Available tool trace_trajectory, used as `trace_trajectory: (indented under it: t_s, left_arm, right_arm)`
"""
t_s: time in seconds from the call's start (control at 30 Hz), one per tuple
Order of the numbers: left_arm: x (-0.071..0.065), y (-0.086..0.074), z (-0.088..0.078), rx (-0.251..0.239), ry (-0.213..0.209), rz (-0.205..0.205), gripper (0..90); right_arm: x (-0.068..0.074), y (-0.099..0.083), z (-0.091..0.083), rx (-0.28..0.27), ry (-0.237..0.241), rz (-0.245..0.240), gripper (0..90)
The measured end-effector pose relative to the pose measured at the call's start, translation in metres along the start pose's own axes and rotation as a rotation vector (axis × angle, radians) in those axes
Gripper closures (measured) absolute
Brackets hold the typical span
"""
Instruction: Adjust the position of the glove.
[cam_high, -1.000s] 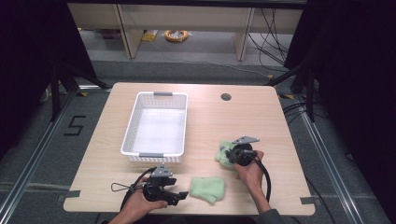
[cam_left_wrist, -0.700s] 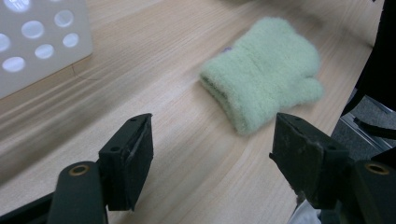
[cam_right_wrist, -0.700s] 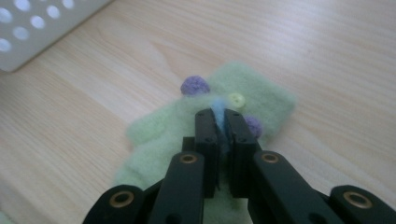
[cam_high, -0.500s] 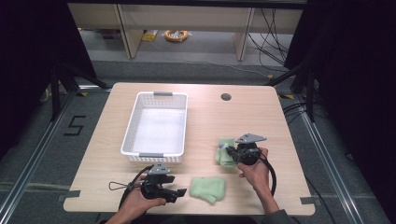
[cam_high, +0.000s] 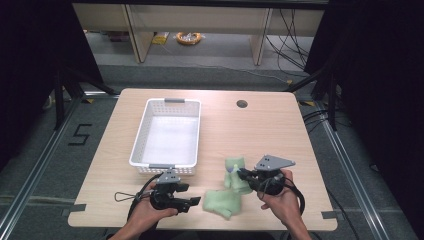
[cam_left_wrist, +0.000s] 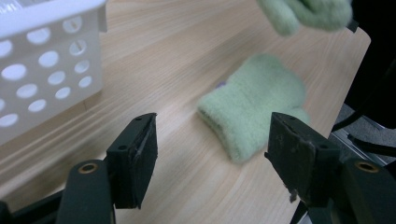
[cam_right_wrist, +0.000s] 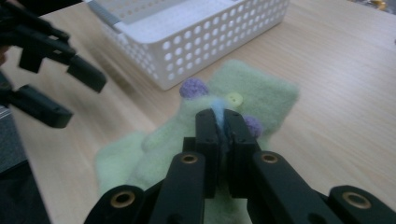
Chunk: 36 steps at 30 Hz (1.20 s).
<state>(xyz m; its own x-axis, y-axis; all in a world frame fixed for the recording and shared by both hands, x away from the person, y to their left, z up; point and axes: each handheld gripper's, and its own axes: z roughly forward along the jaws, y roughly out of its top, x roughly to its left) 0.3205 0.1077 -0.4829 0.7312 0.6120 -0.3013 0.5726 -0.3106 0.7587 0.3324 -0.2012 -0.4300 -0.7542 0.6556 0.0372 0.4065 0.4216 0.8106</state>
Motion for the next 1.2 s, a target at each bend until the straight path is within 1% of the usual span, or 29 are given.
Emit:
trace_trajectory:
  t_s: [0.07, 0.1, 0.13, 0.17, 0.27, 0.3, 0.33, 0.37, 0.4, 0.43, 0.47, 0.53, 0.57, 0.6, 0.67, 0.7, 0.73, 0.77, 0.8, 0.83, 0.87, 0.9, 0.93, 0.97, 1.0, 1.03, 1.07, 1.13, 1.2]
  left_arm:
    - [-0.001, 0.003, 0.001, -0.001, -0.019, 0.007, 33.1]
    - [-0.003, 0.004, 0.002, -0.013, -0.006, -0.009, 33.4]
    - [-0.003, 0.006, 0.002, -0.011, -0.03, 0.007, 33.5]
    - [-0.004, 0.007, 0.001, -0.008, -0.028, 0.003, 33.7]
    - [-0.005, 0.011, 0.002, -0.012, -0.041, 0.016, 33.8]
    - [-0.004, 0.012, 0.003, -0.015, -0.052, 0.029, 33.8]
    - [-0.004, 0.013, 0.003, -0.012, -0.053, 0.025, 33.8]
    - [-0.003, 0.014, 0.004, -0.012, -0.056, 0.034, 33.6]
    - [-0.002, 0.015, 0.004, -0.006, -0.051, 0.046, 32.9]
    - [-0.002, 0.017, 0.004, 0.01, -0.039, 0.062, 31.9]
    - [-0.001, 0.019, 0.005, 0.019, -0.051, 0.077, 31.3]
    - [0.0, 0.022, 0.007, 0.017, -0.066, 0.068, 30.8]
    - [0.001, 0.024, 0.007, 0.021, -0.068, 0.078, 30.9]
    - [0.001, 0.026, 0.008, 0.022, -0.066, 0.075, 30.9]
    - [0.002, 0.028, 0.009, 0.017, -0.082, 0.088, 31.0]
    - [0.001, 0.03, 0.009, 0.021, -0.072, 0.093, 31.1]
    - [0.002, 0.032, 0.009, 0.021, -0.085, 0.105, 31.1]
    - [0.001, 0.033, 0.01, 0.015, -0.084, 0.097, 31.2]
    - [0.0, 0.034, 0.01, 0.012, -0.087, 0.107, 31.3]
    - [0.0, 0.034, 0.01, 0.009, -0.09, 0.113, 31.9]
    - [0.0, 0.035, 0.01, 0.012, -0.095, 0.127, 32.5]
    - [-0.001, 0.034, 0.011, 0.012, -0.101, 0.125, 32.7]
    - [-0.002, 0.034, 0.012, 0.014, -0.1, 0.126, 32.7]
    - [-0.002, 0.033, 0.013, 0.013, -0.113, 0.139, 32.8]
    - [-0.003, 0.033, 0.014, 0.016, -0.118, 0.143, 33.0]
    - [-0.004, 0.033, 0.014, 0.018, -0.124, 0.15, 33.5]
    - [-0.005, 0.033, 0.015, 0.016, -0.129, 0.141, 33.8]
    - [-0.005, 0.034, 0.016, 0.018, -0.137, 0.153, 34.6]
    - [-0.005, 0.035, 0.017, 0.016, -0.15, 0.169, 36.9]
  right_arm:
    - [0.007, -0.003, -0.002, 0.007, 0.011, -0.012, 86.2]
    - [0.011, -0.004, -0.003, 0.01, 0.019, -0.012, 86.3]
    - [0.014, -0.006, -0.002, 0.016, 0.038, -0.015, 86.2]
    - [0.018, -0.007, -0.003, 0.025, 0.038, -0.003, 86.2]
    - [0.024, -0.01, -0.001, 0.025, 0.059, -0.038, 86.2]
    - [0.025, -0.011, -0.001, 0.03, 0.062, -0.032, 86.2]
    - [0.027, -0.011, 0.0, 0.034, 0.075, -0.034, 86.2]
    - [0.028, -0.012, 0.0, 0.035, 0.066, -0.043, 86.2]
    - [0.031, -0.013, 0.001, 0.05, 0.077, -0.014, 86.2]
    - [0.031, -0.013, 0.002, 0.042, 0.084, -0.034, 86.2]
    - [0.031, -0.014, 0.003, 0.048, 0.085, -0.042, 86.2]
    - [0.033, -0.015, 0.003, 0.05, 0.09, -0.048, 86.2]
    - [0.034, -0.015, 0.004, 0.042, 0.09, -0.051, 86.2]
    - [0.035, -0.015, 0.004, 0.056, 0.111, -0.051, 86.2]
    - [0.036, -0.016, 0.004, 0.053, 0.101, -0.052, 86.2]
    - [0.037, -0.016, 0.004, 0.06, 0.108, -0.051, 86.2]
    - [0.038, -0.016, 0.004, 0.067, 0.115, -0.049, 86.2]
    - [0.039, -0.017, 0.005, 0.06, 0.118, -0.072, 86.1]
    - [0.04, -0.017, 0.006, 0.066, 0.132, -0.074, 86.1]
    - [0.041, -0.017, 0.006, 0.073, 0.136, -0.074, 86.1]
    - [0.041, -0.017, 0.007, 0.064, 0.137, -0.096, 86.1]
    - [0.043, -0.018, 0.008, 0.074, 0.145, -0.088, 86.1]
    - [0.044, -0.018, 0.009, 0.07, 0.149, -0.098, 86.1]
    - [0.045, -0.018, 0.009, 0.082, 0.153, -0.089, 86.1]
    - [0.045, -0.019, 0.01, 0.076, 0.151, -0.099, 86.1]
    - [0.046, -0.019, 0.011, 0.081, 0.166, -0.103, 86.1]
    - [0.046, -0.019, 0.011, 0.085, 0.164, -0.102, 86.1]
    - [0.048, -0.019, 0.012, 0.085, 0.173, -0.097, 86.1]
    - [0.048, -0.018, 0.013, 0.08, 0.192, -0.114, 86.1]
